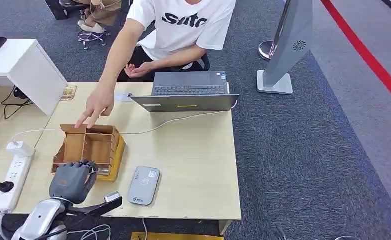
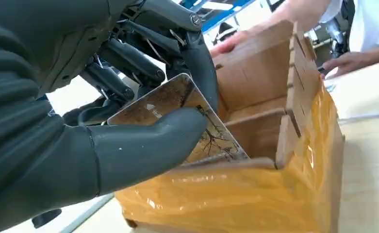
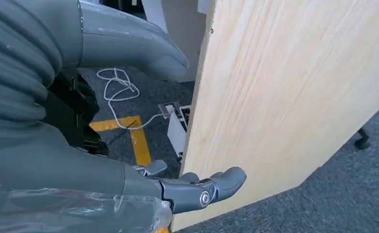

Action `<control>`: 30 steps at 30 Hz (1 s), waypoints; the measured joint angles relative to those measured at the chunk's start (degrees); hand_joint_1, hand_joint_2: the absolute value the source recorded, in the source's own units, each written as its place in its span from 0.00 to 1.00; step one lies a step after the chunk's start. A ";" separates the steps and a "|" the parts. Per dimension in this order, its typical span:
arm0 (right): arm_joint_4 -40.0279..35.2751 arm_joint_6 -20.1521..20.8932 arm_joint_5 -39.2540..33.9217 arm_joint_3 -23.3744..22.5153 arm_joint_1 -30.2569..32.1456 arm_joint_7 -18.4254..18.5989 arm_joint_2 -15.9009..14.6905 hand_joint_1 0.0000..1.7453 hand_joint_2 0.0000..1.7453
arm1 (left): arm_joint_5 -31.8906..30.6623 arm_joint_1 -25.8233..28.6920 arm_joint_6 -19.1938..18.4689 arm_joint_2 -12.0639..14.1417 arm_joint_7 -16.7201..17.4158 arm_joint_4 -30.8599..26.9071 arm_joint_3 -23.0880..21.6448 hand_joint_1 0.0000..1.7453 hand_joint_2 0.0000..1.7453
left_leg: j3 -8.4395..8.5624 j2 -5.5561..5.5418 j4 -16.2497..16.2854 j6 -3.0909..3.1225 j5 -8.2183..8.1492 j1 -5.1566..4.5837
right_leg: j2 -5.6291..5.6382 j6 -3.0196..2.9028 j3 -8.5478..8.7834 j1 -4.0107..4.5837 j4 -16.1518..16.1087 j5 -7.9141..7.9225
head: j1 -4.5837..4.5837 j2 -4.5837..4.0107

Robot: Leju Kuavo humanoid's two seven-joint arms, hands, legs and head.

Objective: Pass the card to the sensor for recognition and then transmit it.

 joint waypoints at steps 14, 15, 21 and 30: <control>-0.07 -0.07 0.02 0.77 0.15 0.33 -0.15 0.00 1.00 | 3.17 -6.87 2.96 0.09 0.59 -7.04 0.00 1.00 1.00 | -0.04 -0.10 0.02 0.02 0.04 0.01 | -0.11 -0.01 0.00 0.02 0.00 0.02 | -0.04 -0.02; -0.07 -0.07 0.04 0.83 0.08 0.35 -0.22 0.00 1.00 | 3.70 -8.12 3.04 0.31 1.01 -7.72 0.00 1.00 1.00 | -0.04 -0.11 0.02 -0.01 0.06 0.01 | -0.13 -0.01 -0.01 0.02 0.00 0.02 | 0.05 0.00; 0.26 -0.26 -0.37 1.92 -0.23 -0.11 -0.76 0.00 1.00 | 7.51 -18.12 0.29 1.77 0.22 -10.65 0.00 1.00 1.00 | -0.01 -0.13 0.02 -0.04 0.13 0.01 | -0.13 -0.03 0.02 0.02 0.01 0.06 | 0.00 -0.02; 2.32 -0.61 -1.92 4.77 -1.55 -1.09 -2.06 0.00 1.00 | 9.64 -26.37 -3.17 2.60 -0.15 -10.73 -0.55 1.00 1.00 | 0.00 -0.06 0.02 -0.07 0.13 0.01 | -0.02 -0.04 0.00 0.01 0.01 0.07 | -0.06 0.00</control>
